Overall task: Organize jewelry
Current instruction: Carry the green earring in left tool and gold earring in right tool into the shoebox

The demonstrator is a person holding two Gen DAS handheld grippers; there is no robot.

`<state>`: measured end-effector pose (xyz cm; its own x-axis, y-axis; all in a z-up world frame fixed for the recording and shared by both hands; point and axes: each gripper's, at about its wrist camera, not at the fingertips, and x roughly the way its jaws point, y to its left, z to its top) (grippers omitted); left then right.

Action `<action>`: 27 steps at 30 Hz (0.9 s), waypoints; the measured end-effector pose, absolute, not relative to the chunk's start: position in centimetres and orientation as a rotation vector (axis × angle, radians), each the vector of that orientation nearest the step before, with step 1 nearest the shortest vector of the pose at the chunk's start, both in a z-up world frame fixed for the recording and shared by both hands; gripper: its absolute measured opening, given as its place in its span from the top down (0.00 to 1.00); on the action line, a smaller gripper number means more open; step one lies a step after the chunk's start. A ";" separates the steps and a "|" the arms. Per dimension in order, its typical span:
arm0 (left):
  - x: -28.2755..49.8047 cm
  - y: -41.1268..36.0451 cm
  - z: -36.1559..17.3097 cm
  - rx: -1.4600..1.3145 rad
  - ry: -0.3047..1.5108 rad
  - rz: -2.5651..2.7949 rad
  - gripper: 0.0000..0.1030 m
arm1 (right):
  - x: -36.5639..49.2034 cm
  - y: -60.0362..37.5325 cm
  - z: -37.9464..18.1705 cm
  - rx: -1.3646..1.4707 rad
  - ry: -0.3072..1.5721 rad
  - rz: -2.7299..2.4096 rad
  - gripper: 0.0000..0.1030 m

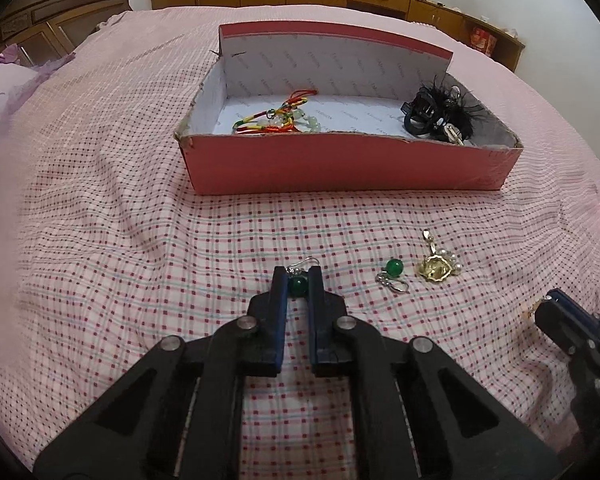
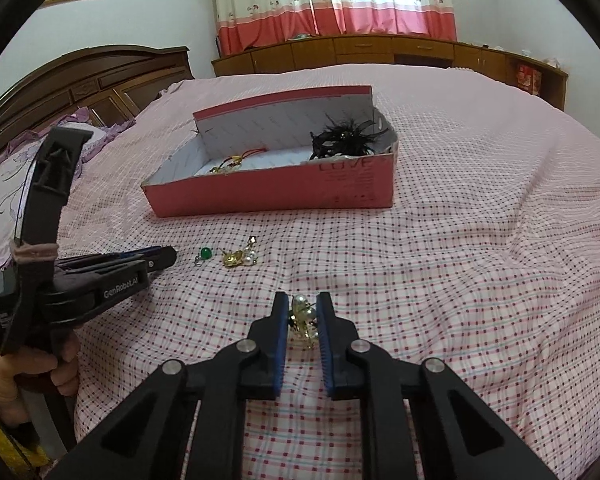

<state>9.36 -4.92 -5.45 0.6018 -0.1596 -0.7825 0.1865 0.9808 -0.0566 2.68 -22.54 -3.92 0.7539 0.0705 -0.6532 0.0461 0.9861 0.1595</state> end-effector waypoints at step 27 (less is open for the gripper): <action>7.1 -3.7 2.0 -0.019 0.672 -0.222 1.00 | 4.1 -22.3 0.2 0.138 0.591 0.029 0.85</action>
<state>7.11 -3.71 2.05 0.7601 -0.2100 -0.6149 0.1975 0.9762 -0.0893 4.09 -22.34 0.19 0.8301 0.0672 -0.5535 0.0119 0.9903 0.1382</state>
